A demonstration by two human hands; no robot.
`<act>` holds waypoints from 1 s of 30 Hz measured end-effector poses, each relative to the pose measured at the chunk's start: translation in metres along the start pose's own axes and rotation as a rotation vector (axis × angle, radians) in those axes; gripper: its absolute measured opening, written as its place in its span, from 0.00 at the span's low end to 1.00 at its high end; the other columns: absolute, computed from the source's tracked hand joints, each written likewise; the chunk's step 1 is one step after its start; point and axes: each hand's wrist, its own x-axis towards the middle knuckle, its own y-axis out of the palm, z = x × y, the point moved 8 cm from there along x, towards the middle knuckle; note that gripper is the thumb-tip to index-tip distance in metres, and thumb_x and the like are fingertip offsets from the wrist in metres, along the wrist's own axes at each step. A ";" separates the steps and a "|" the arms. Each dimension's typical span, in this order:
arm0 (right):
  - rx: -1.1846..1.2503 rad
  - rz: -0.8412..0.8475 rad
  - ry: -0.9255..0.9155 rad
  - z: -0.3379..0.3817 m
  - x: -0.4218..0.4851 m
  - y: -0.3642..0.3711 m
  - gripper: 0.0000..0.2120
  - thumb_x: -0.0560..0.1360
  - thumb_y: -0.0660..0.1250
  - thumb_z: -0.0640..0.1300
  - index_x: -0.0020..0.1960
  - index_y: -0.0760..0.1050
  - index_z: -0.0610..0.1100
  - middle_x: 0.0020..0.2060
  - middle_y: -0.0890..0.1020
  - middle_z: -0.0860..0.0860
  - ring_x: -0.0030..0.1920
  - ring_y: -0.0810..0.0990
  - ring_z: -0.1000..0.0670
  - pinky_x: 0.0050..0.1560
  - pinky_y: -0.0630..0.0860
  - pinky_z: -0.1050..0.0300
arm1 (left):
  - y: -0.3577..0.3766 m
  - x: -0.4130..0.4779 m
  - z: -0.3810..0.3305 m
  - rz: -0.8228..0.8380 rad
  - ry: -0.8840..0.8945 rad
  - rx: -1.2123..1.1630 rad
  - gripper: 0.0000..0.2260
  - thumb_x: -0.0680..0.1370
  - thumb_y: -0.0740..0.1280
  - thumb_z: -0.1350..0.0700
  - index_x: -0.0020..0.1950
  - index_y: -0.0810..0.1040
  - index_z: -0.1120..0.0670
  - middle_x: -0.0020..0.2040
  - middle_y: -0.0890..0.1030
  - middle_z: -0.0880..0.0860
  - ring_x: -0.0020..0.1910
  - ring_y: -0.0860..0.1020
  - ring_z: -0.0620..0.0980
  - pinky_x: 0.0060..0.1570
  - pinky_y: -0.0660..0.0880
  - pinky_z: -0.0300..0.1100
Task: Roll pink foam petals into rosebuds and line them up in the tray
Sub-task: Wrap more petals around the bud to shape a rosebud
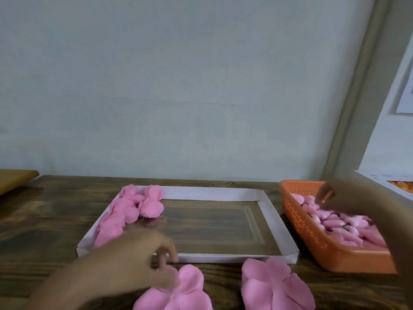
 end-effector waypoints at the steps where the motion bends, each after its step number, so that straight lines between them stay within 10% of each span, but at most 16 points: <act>1: -0.019 0.147 0.025 -0.007 0.005 0.016 0.08 0.76 0.72 0.41 0.52 0.84 0.51 0.37 0.81 0.53 0.37 0.81 0.51 0.33 0.80 0.60 | -0.003 -0.005 -0.010 -0.065 0.053 0.085 0.18 0.62 0.65 0.29 0.46 0.81 0.34 0.46 0.80 0.40 0.54 0.71 0.43 0.67 0.60 0.44; 9: -0.272 0.302 -0.071 -0.014 0.036 0.071 0.15 0.76 0.72 0.46 0.57 0.76 0.63 0.54 0.73 0.57 0.50 0.76 0.52 0.55 0.73 0.55 | 0.020 -0.001 -0.009 0.079 -0.022 -0.162 0.11 0.68 0.69 0.44 0.48 0.84 0.42 0.49 0.81 0.38 0.49 0.76 0.37 0.45 0.71 0.31; 16: -0.248 0.266 -0.140 -0.018 0.054 0.083 0.17 0.74 0.73 0.48 0.58 0.72 0.62 0.55 0.77 0.62 0.54 0.76 0.54 0.38 0.62 0.62 | 0.021 0.005 0.000 0.137 -0.070 -0.354 0.06 0.65 0.77 0.50 0.40 0.85 0.42 0.37 0.83 0.38 0.42 0.79 0.36 0.39 0.73 0.29; 21: -0.251 0.262 -0.133 -0.019 0.049 0.077 0.14 0.78 0.68 0.51 0.62 0.72 0.60 0.56 0.75 0.61 0.59 0.77 0.51 0.65 0.72 0.48 | 0.012 0.005 0.003 0.108 -0.067 -0.357 0.07 0.69 0.78 0.49 0.41 0.85 0.36 0.39 0.84 0.36 0.44 0.79 0.38 0.40 0.73 0.30; 27: -0.146 0.033 -0.083 -0.009 0.015 0.026 0.13 0.85 0.60 0.51 0.58 0.80 0.45 0.50 0.84 0.49 0.50 0.82 0.49 0.49 0.76 0.58 | -0.001 0.007 0.009 0.073 -0.070 -0.420 0.07 0.72 0.78 0.52 0.41 0.86 0.38 0.41 0.86 0.39 0.44 0.83 0.38 0.43 0.76 0.30; 30: 0.404 -0.185 -0.199 0.023 -0.017 -0.013 0.10 0.83 0.64 0.51 0.52 0.77 0.45 0.42 0.83 0.47 0.40 0.81 0.48 0.40 0.76 0.54 | -0.013 0.017 0.008 0.027 -0.040 -0.729 0.04 0.72 0.78 0.57 0.42 0.87 0.48 0.45 0.88 0.49 0.47 0.86 0.45 0.50 0.80 0.38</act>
